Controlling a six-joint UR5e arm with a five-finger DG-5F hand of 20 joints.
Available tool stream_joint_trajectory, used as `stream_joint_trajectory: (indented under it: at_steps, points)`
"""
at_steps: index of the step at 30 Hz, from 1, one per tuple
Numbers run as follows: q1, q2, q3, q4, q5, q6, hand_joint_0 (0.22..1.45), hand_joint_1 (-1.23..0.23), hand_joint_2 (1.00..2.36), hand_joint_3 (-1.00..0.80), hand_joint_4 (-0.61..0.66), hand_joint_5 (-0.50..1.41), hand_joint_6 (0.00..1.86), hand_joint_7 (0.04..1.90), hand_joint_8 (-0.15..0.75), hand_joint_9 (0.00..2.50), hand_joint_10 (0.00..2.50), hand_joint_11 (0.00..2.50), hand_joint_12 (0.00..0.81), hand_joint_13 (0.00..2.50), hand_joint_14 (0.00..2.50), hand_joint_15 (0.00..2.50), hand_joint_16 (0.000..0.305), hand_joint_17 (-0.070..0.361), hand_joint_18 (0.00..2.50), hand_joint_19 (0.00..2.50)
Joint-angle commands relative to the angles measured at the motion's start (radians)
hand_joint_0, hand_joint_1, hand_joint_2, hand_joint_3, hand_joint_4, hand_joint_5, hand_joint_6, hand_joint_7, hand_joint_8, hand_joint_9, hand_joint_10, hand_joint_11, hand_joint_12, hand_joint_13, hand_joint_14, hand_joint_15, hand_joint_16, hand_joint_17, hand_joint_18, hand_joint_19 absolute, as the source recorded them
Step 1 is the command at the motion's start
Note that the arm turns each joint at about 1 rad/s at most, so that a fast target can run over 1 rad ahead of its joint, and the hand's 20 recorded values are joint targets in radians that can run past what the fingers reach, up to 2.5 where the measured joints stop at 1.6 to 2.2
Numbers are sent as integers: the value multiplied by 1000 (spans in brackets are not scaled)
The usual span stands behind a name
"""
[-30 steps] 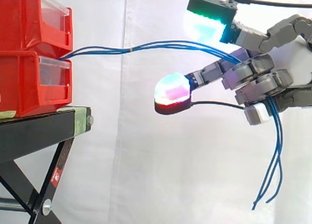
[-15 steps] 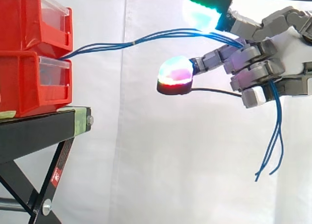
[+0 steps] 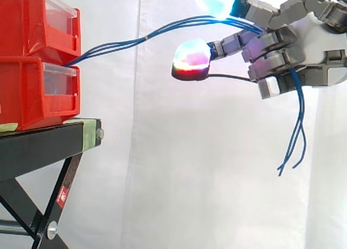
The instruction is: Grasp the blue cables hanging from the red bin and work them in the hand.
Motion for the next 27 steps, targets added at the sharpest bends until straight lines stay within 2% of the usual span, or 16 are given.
stream_joint_trajectory:
  at_steps: [1, 6, 9, 15, 18, 22, 27]
  points:
    - [-5, 0, 6, 7, 5, -30, 795, -678, 1000, -1000, 145, 263, 1, 1267, 371, 1501, 2500, 2500, 612, 1807, 2500, 1907, 177, 132, 2063, 620]
    - [-5, 1, 8, 15, 8, -28, 800, -678, 1000, -1000, 138, 261, 0, 1279, 373, 1482, 2500, 2500, 600, 1780, 2500, 1906, 174, 130, 2030, 623]
    - [-7, 1, 23, 5, 10, -30, 803, -676, 1000, -1000, 139, 259, 11, 1280, 374, 1474, 2500, 2500, 596, 1766, 2500, 1910, 174, 130, 2024, 628]
    - [-10, 0, 63, -54, 8, -33, 809, -680, 1000, -1000, 129, 250, 56, 1271, 375, 1461, 2500, 2500, 592, 1753, 2500, 1904, 173, 130, 2015, 634]
    - [-10, 0, 72, -61, 7, -39, 818, -683, 1000, -1000, 133, 240, 101, 1256, 383, 1457, 2500, 2500, 590, 1746, 2500, 1904, 172, 129, 1999, 651]
    - [-10, 0, 77, -54, 4, -60, 827, -692, 1000, -1000, 130, 234, 128, 1255, 384, 1450, 2500, 2500, 584, 1730, 2500, 1923, 172, 129, 1987, 643]
    - [-11, 0, 77, -13, 4, -113, 836, -706, 1000, -1000, 124, 225, 199, 1236, 382, 1439, 2500, 2500, 578, 1718, 2500, 1924, 169, 126, 1975, 652]
